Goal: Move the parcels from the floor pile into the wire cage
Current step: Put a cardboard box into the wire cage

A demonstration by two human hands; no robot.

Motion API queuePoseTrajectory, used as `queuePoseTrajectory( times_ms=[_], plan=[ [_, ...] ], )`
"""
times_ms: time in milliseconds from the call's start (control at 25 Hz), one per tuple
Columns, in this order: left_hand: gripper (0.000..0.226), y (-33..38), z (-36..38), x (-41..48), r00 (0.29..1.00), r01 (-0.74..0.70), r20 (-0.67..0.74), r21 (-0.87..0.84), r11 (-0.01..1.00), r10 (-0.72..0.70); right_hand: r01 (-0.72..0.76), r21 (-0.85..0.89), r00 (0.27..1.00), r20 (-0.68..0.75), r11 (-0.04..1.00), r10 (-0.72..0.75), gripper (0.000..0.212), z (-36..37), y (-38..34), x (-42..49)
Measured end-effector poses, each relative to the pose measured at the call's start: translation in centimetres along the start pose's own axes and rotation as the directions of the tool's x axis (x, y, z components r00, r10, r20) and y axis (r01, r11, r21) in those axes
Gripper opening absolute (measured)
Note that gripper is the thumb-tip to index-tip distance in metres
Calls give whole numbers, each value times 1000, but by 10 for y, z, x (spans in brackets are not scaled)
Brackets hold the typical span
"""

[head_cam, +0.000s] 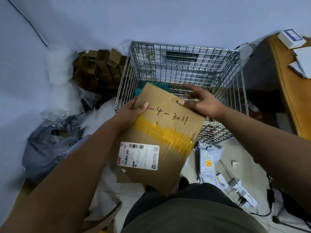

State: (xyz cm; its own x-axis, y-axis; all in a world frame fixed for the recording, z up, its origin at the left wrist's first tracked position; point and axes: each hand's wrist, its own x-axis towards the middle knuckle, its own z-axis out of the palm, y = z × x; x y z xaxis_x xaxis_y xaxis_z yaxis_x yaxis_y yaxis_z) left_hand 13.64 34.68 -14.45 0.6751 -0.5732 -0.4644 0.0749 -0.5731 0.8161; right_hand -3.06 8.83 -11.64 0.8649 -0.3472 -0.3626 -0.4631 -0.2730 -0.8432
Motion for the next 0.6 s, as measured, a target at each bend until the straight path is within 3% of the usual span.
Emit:
queuePoseTrajectory(
  times_ms=[80,120,200,360,480,600],
  plan=[
    [69,-5,-7,5,995,1,-97,-96,995,-10,-3,156,972,-233,988,39,86,12,9,-6],
    [72,-10,-11,10,988,3,-154,-122,993,-21,-21,191,964,-258,981,71,93,23,16,-11],
    [77,-21,-16,17,974,-6,-225,-138,990,-26,-83,221,968,-214,972,131,95,47,32,-25],
    [96,-35,-7,29,968,44,-244,-90,995,-65,-101,423,979,-118,901,165,77,84,52,-40],
    [82,-40,15,28,978,49,-201,-50,998,-58,-115,474,961,-169,873,218,68,87,72,-32],
    [84,-45,42,30,994,8,-112,-77,997,-16,-135,483,945,-200,865,259,72,73,94,-17]
  ],
)
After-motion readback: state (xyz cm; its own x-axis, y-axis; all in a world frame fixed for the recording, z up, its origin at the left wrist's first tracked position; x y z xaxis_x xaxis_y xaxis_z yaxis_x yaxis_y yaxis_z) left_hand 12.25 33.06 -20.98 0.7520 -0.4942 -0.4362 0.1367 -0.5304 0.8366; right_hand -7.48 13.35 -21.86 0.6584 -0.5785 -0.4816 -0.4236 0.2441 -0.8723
